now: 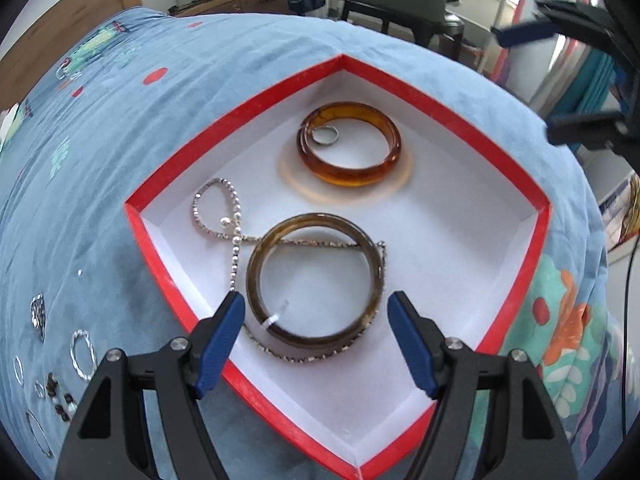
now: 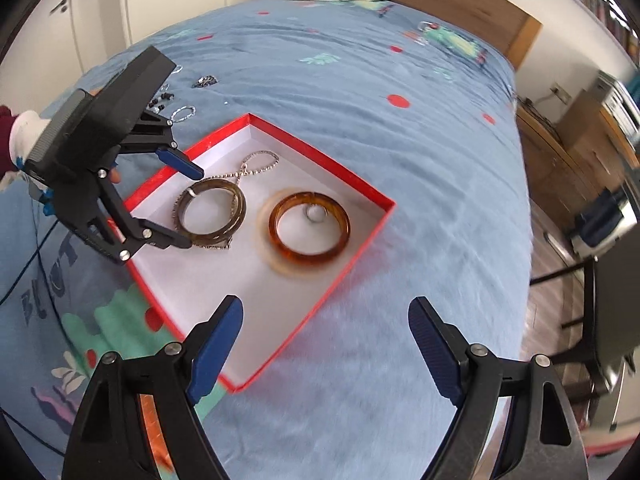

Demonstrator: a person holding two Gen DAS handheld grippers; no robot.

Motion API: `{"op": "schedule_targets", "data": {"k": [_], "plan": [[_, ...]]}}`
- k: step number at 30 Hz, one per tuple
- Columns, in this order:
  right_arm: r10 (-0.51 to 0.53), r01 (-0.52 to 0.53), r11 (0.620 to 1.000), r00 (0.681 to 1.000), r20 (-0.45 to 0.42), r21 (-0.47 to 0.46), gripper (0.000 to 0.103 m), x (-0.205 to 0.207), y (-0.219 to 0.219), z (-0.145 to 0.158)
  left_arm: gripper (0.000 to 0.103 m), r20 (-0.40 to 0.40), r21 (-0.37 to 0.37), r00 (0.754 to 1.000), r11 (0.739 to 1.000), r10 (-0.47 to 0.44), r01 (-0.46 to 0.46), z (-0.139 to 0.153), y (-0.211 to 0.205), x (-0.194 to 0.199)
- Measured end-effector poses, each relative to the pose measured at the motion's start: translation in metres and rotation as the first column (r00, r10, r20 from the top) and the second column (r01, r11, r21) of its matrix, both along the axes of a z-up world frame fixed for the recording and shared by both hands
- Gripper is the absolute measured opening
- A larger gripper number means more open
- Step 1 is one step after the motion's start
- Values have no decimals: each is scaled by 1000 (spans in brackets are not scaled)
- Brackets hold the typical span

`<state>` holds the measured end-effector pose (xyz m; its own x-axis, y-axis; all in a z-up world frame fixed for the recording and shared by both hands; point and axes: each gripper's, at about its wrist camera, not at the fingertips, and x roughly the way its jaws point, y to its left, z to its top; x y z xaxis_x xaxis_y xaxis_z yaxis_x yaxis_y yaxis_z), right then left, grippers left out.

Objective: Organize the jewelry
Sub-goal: 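Lower the amber bangle and open the right tool while the left tool releases the brown bangle, then withdraw both tools from the box toward the remaining rings and bracelet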

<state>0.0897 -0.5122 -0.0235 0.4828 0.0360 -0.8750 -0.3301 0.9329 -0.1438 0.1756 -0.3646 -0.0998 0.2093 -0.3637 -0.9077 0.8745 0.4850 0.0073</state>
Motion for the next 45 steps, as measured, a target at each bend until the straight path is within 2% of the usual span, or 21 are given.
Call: {"op": "schedule_targets", "data": {"k": [5,11,17,19,23,27,28,30,31,35,39,45], "plan": [[-54,55,998,998,9,-5,84,-25,-4,17,72,-17,-69,998,996,60,-61,27,30,-6],[-117,118,993,992,40,-5,84,-60,-2,42,72,27,-108,986,981,167,-163,66,100,-17],[-136,134,991,986,101,30,84,-90,33,69,72,26,-187,944,930,328,-317,104,199,-38],[-134,129,990,984,115,48,84,-99,50,75,72,34,-191,931,917,364,-351,110,228,-44],[-137,126,989,980,142,83,84,-111,83,86,72,78,-200,886,878,456,-434,128,299,-60],[-147,126,984,973,178,125,84,-115,118,95,72,148,-231,806,813,573,-535,149,373,-68],[-150,126,983,971,186,137,84,-115,125,97,72,157,-236,791,801,591,-551,152,382,-69],[-152,121,980,967,203,158,83,-111,141,100,72,192,-243,740,762,644,-600,158,409,-70],[-154,120,979,965,212,166,83,-108,149,101,72,202,-250,723,748,661,-614,159,419,-71],[-165,119,972,960,225,204,76,-89,176,101,72,176,-280,658,678,732,-680,151,457,-69],[-170,112,963,959,227,246,68,-63,198,92,72,147,-271,624,638,767,-721,131,470,-58],[-191,131,953,959,208,272,66,-31,219,67,72,113,-243,604,612,789,-753,97,462,-39]]}}
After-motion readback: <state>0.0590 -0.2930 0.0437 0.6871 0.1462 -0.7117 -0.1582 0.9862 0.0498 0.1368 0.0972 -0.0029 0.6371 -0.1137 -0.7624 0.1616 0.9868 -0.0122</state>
